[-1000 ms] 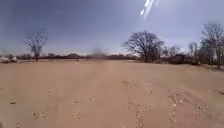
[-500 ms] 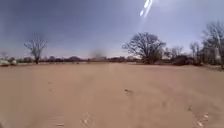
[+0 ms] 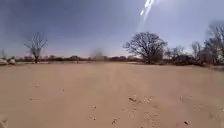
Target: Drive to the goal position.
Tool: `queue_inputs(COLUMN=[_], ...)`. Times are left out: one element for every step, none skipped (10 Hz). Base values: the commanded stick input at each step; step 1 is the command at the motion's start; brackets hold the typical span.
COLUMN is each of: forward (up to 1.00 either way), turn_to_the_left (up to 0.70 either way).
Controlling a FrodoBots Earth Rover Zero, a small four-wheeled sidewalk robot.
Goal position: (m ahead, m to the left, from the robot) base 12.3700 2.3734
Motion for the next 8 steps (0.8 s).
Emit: queue_inputs(forward=[1.00,1.00,1.00,1.00,1.00,1.00,1.00,1.00], turn_to_the_left=[0.00,0.00,0.00,0.00,0.00,0.00,0.00,0.00])
